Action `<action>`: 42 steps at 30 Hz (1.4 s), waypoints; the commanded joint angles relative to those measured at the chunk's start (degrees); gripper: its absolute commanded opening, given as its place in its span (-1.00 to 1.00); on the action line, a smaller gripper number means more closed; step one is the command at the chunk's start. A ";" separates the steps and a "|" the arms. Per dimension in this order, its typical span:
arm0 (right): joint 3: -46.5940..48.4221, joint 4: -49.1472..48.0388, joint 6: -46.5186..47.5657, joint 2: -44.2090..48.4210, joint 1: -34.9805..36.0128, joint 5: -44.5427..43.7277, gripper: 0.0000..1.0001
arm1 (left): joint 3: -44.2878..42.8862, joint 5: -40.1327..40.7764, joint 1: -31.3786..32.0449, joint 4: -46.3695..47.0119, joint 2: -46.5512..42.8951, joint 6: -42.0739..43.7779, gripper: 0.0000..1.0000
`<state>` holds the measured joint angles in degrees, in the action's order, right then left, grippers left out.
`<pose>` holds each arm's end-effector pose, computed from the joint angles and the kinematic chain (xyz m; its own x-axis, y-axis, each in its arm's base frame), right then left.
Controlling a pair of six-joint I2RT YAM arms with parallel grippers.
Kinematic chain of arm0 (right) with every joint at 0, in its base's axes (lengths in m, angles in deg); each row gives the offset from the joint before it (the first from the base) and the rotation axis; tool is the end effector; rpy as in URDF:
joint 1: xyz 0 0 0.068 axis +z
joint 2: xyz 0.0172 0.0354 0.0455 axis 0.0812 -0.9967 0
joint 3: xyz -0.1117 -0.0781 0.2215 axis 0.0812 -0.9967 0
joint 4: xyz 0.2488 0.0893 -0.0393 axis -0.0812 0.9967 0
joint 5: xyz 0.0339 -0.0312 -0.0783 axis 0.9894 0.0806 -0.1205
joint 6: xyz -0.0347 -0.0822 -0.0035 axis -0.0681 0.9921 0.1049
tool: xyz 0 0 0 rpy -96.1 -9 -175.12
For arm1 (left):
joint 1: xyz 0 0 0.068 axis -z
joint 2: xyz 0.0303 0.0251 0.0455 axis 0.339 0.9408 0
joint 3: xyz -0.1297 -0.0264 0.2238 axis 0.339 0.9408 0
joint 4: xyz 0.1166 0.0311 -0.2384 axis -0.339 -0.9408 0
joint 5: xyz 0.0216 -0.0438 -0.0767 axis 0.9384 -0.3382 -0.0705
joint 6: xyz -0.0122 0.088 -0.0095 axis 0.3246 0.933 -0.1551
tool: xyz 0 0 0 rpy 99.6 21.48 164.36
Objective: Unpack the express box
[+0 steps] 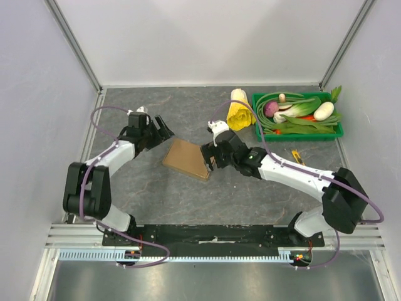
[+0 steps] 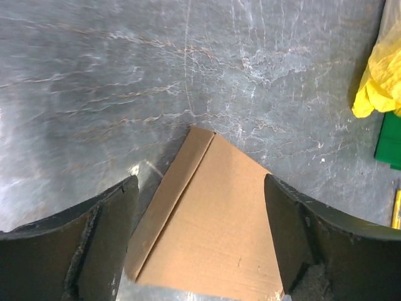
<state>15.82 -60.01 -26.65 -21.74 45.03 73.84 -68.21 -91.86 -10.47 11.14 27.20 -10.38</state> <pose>0.2397 0.2611 0.1938 -0.6775 -0.1660 -0.7165 -0.4244 0.8839 0.1965 0.3590 -0.0742 0.1477 -0.7072 -0.4719 -0.5265 -0.1496 0.8277 -0.5409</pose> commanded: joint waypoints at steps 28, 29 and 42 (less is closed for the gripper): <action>24.53 10.24 0.56 -30.00 -7.68 -3.63 0.10 | 24.18 -4.39 0.06 -10.36 -24.92 -12.38 0.12; 23.65 10.24 0.65 -29.46 -7.33 -3.36 0.10 | 23.57 -4.74 0.06 -9.91 -23.78 -12.29 0.11; 17.39 13.75 -3.74 -16.10 -1.70 -9.50 0.18 | 14.16 -1.41 -0.03 -13.77 -17.35 -8.25 0.04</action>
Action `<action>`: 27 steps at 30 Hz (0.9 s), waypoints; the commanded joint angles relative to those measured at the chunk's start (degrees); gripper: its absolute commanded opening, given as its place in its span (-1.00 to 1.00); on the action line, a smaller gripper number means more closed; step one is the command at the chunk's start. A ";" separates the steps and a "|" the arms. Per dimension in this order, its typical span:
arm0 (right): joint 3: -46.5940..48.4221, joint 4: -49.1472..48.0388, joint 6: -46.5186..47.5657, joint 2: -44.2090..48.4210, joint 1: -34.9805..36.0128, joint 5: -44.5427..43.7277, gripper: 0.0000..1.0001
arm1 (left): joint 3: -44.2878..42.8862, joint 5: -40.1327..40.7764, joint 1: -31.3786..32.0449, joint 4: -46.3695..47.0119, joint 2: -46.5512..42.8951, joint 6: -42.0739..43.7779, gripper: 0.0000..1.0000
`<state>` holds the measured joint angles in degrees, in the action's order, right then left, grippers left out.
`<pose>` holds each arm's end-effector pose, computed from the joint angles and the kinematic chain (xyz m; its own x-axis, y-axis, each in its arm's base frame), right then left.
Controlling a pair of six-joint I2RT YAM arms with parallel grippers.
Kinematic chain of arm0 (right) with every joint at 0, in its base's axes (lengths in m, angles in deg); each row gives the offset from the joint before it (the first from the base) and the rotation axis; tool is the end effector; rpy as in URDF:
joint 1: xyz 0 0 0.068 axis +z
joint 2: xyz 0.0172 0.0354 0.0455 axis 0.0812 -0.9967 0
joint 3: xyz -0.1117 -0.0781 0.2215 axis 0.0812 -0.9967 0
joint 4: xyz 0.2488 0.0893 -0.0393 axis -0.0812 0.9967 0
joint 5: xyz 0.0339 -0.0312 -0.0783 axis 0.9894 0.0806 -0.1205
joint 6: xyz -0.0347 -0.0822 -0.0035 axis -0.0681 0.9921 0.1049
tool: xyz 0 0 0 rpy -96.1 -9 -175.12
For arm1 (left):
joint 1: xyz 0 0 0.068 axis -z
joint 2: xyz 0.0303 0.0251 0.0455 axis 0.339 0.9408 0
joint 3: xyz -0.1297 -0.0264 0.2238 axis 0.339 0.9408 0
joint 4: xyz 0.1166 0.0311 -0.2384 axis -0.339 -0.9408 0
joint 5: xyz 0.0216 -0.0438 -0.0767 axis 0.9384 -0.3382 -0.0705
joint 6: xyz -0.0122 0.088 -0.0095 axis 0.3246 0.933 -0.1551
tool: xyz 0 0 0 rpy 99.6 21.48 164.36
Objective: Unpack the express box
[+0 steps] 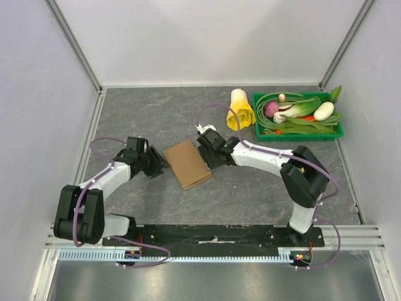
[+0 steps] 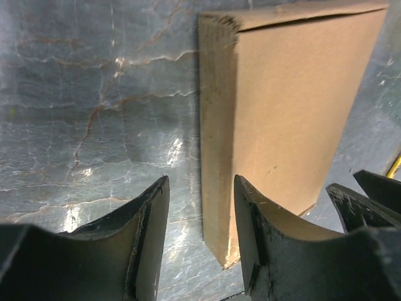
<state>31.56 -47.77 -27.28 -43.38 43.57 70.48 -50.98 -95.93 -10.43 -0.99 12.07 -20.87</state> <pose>0.2814 0.2874 0.1322 -0.8038 -0.2785 -0.5257 -0.3404 0.9400 0.0225 0.2603 -0.0638 0.1074 -0.7791 -0.5843 -0.2270 -0.3914 0.7363 -0.5520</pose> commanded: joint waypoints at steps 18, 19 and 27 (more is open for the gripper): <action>9.40 -4.36 7.44 -6.15 -0.24 13.28 0.12 | 3.09 -6.22 0.02 9.60 -0.82 -0.65 0.35; 8.88 -4.89 7.18 -6.15 -0.15 13.36 0.07 | 3.26 -6.48 -0.07 10.21 -0.73 -0.74 0.35; 4.22 -8.50 5.16 -6.15 -1.38 13.36 -0.10 | 3.44 -8.85 0.02 12.68 1.11 -0.57 0.36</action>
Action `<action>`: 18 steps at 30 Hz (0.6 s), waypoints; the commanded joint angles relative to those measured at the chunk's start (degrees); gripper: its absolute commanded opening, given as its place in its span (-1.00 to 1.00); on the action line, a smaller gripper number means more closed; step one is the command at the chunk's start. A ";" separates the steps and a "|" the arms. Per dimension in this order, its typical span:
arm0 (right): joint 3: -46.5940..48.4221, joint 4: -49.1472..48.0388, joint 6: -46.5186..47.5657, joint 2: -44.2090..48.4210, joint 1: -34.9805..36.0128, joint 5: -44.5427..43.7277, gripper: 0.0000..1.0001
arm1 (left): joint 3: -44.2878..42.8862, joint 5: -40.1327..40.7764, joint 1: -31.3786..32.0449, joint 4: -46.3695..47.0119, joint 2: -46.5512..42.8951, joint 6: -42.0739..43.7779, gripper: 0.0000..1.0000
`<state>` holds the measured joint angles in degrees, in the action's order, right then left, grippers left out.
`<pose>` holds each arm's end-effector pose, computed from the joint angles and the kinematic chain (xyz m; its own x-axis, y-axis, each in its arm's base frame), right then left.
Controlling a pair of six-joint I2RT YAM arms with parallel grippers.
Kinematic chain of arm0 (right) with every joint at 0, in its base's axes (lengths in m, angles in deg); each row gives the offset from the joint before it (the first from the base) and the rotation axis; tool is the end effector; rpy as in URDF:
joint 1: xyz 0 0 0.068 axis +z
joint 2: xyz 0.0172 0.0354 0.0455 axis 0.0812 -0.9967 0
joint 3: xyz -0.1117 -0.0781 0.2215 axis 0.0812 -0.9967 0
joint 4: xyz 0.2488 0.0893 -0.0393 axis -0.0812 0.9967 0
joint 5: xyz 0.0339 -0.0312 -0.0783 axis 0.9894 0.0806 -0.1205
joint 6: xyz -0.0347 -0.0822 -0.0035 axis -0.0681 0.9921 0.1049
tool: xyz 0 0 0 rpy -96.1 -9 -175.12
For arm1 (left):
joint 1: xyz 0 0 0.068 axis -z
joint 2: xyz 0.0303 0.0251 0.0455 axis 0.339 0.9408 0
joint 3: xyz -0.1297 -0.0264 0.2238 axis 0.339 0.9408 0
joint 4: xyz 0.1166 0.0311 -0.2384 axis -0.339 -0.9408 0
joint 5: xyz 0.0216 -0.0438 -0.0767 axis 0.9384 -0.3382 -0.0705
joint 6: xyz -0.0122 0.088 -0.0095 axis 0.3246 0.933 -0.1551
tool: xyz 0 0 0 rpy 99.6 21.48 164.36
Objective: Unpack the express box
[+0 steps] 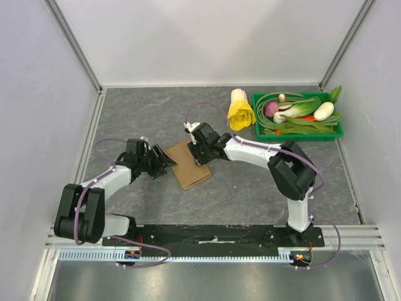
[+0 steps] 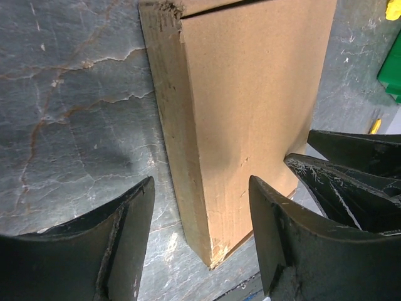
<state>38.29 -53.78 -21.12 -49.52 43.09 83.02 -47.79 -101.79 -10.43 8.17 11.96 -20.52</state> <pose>0.2995 0.3280 0.1337 -0.7559 -0.3473 -0.5549 -0.5156 0.8382 0.1777 0.2628 -0.0720 0.1068 -0.7946 -0.5547 -0.2467 -0.2873 0.7016 -0.6521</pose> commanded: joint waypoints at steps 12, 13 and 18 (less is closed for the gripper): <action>-9.28 -10.83 -3.91 -0.80 -10.21 20.23 -0.10 | 0.77 -4.49 -0.07 8.08 6.66 -4.43 0.36; -9.81 -11.19 -4.17 -1.06 -10.65 21.20 -0.10 | 0.77 -5.62 0.02 8.96 7.02 -4.43 0.35; -10.60 -13.12 -5.84 -2.47 -11.18 25.51 -0.10 | 0.69 -10.11 0.10 15.46 9.39 -4.69 0.26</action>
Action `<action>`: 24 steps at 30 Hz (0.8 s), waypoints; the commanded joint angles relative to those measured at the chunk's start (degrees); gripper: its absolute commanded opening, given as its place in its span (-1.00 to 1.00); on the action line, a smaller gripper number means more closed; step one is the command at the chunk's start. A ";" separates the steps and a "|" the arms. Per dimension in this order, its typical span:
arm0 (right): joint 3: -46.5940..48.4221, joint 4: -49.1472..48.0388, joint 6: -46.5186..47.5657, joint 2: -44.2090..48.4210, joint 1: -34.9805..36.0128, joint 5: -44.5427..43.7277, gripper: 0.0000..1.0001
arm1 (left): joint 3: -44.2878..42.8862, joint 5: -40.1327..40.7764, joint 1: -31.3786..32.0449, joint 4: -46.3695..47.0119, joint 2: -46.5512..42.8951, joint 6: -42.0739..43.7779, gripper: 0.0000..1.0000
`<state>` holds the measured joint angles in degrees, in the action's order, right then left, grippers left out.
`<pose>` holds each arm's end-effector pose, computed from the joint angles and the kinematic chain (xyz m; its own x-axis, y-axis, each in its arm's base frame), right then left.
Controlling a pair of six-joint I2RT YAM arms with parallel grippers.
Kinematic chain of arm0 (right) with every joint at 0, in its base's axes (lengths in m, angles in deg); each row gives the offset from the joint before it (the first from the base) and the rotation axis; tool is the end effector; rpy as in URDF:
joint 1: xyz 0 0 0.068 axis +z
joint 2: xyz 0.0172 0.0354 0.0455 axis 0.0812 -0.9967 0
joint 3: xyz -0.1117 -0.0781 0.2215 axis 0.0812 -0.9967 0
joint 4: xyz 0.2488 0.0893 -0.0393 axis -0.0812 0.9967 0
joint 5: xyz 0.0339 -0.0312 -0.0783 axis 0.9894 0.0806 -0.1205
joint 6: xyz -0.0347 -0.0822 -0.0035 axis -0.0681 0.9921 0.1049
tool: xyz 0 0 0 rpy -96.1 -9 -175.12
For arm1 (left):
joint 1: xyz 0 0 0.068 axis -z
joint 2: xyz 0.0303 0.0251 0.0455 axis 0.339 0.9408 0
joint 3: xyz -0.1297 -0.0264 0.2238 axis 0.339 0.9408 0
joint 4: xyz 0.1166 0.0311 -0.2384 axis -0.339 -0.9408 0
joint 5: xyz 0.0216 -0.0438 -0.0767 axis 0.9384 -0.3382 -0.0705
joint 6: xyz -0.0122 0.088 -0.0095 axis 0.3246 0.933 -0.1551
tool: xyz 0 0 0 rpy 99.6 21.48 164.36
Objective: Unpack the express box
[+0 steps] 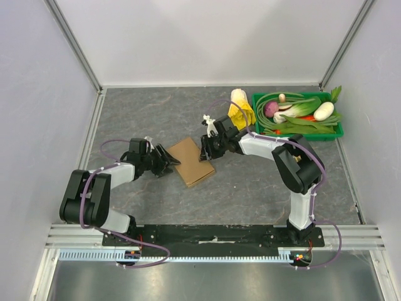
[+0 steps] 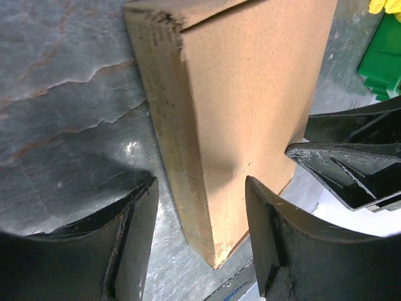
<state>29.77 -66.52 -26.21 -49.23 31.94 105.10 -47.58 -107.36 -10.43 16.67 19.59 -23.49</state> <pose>0.3312 0.2818 0.1119 -0.8637 -0.1668 -0.4755 -0.4272 0.7429 0.5154 0.2730 -0.0809 0.0879 -0.8148 -0.5545 -0.1690 -0.2873 0.6395 -0.7130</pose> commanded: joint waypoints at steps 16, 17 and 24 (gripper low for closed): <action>-2.43 -1.35 -6.46 -2.84 -0.04 9.15 -0.09 | -5.24 -12.98 4.49 12.42 -2.18 -0.93 -0.10; -2.43 -1.35 -6.73 -2.67 0.05 9.94 -0.09 | -5.59 -13.16 5.37 12.42 -2.45 -0.67 -0.10; -1.56 -0.21 -7.96 -2.31 0.14 11.70 0.01 | -8.93 -13.86 8.36 12.42 -2.98 -0.23 -0.10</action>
<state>28.89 -68.42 -32.24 -50.02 28.71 111.05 -51.01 -110.11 -7.04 20.50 19.15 -22.44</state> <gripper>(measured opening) 0.487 0.458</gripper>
